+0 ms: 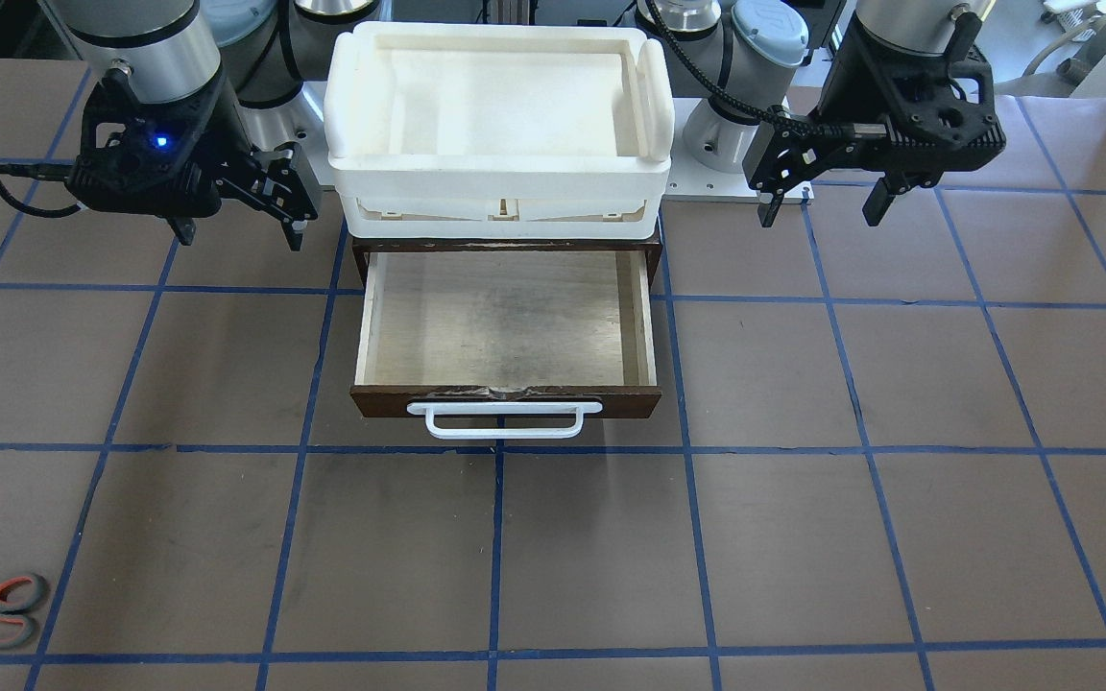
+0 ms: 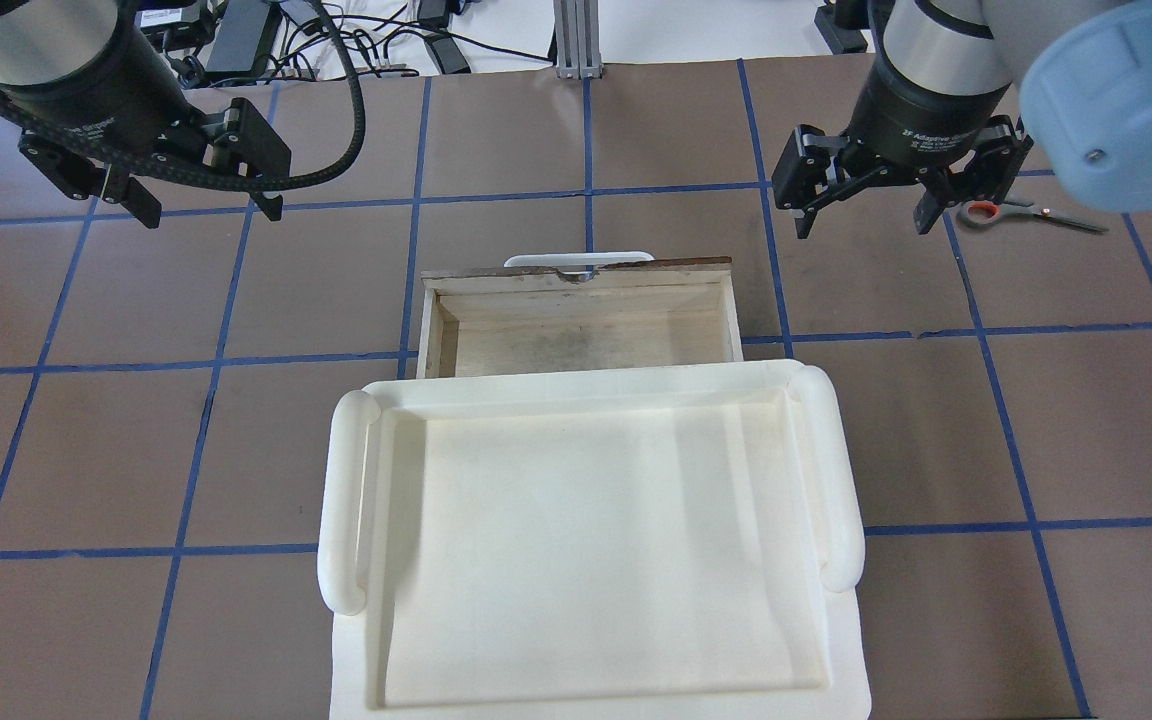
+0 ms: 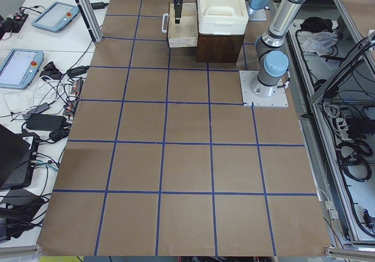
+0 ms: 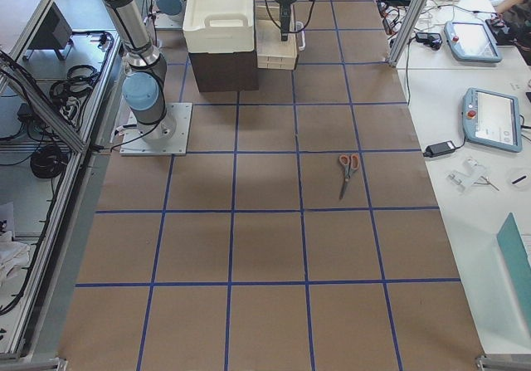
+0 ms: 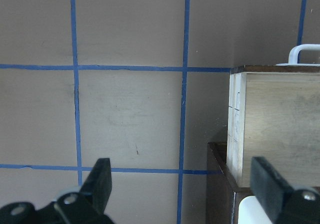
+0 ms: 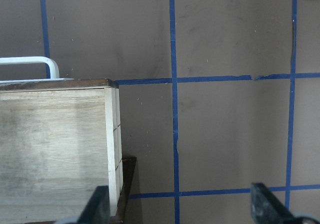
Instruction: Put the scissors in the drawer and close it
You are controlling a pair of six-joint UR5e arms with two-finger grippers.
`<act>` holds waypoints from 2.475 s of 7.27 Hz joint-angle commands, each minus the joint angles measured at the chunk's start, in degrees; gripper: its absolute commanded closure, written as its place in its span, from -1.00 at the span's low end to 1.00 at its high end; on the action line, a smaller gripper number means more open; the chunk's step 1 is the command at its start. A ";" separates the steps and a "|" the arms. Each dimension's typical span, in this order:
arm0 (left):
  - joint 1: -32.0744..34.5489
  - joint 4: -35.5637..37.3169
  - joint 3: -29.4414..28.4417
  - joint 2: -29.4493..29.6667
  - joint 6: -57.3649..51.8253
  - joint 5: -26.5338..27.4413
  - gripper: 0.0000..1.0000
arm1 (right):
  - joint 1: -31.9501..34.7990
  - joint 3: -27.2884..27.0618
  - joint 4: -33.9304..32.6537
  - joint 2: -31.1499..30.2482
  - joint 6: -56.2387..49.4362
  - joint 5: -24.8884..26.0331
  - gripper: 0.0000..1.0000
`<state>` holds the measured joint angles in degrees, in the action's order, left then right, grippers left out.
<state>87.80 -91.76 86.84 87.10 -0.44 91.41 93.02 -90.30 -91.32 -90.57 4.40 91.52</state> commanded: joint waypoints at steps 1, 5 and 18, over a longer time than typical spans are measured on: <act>0.00 0.00 0.00 0.00 0.00 0.00 -1.00 | 0.05 -0.14 0.00 0.12 -0.09 -0.11 -1.00; 0.00 0.00 0.00 0.00 0.00 0.00 -1.00 | 0.05 -0.14 -0.44 0.39 0.09 -0.46 -1.00; 0.09 -0.09 0.09 0.00 0.00 0.00 -1.00 | -9.21 -0.05 -2.19 1.62 -17.43 -0.63 -1.00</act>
<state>87.83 -91.85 86.92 87.10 -0.44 91.41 88.52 -90.34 -93.03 -89.26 -5.40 91.19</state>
